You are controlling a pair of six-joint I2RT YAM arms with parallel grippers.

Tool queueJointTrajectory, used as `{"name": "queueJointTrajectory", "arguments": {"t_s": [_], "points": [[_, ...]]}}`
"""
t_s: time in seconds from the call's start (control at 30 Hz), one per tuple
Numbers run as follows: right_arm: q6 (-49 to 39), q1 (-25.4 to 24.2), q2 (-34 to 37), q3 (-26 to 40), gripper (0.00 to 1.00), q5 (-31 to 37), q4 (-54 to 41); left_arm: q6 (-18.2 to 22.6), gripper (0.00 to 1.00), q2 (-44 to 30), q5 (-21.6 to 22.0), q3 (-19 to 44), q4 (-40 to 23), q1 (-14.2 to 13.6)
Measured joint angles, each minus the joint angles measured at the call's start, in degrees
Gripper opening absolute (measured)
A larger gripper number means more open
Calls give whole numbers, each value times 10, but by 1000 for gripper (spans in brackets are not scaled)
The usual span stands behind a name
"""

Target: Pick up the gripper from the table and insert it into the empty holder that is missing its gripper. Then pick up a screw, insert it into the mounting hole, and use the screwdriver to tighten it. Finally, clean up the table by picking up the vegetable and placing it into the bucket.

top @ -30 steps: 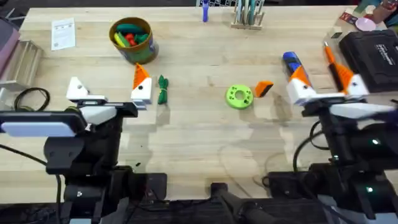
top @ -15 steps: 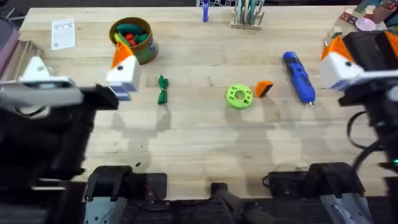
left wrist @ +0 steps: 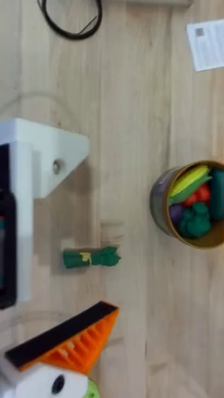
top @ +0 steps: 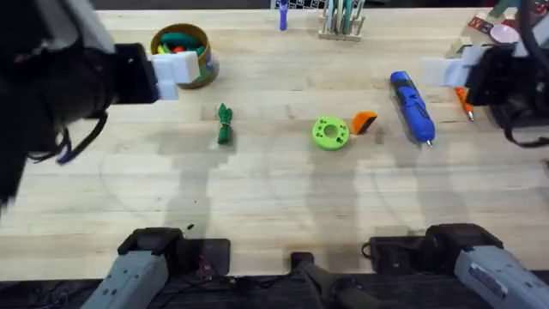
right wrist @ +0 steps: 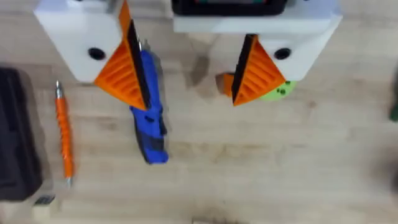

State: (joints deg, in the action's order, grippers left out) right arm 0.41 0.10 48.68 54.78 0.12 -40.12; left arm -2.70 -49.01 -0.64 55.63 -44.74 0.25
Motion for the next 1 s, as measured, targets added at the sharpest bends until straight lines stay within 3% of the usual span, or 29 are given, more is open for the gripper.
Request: {"name": "queueJointTrajectory", "arguments": {"t_s": [0.27,0.63,0.77,1.0], "points": [[0,0,123,61,810,0,-83,0,985,-139,-2,59,-63,0],[0,0,153,61,813,0,-84,-3,985,-215,-12,64,-81,-2],[0,0,153,61,813,0,-84,-26,985,-256,-16,73,-107,-26],[0,0,153,61,811,0,-84,-71,985,-365,-24,79,-108,-95]]}}
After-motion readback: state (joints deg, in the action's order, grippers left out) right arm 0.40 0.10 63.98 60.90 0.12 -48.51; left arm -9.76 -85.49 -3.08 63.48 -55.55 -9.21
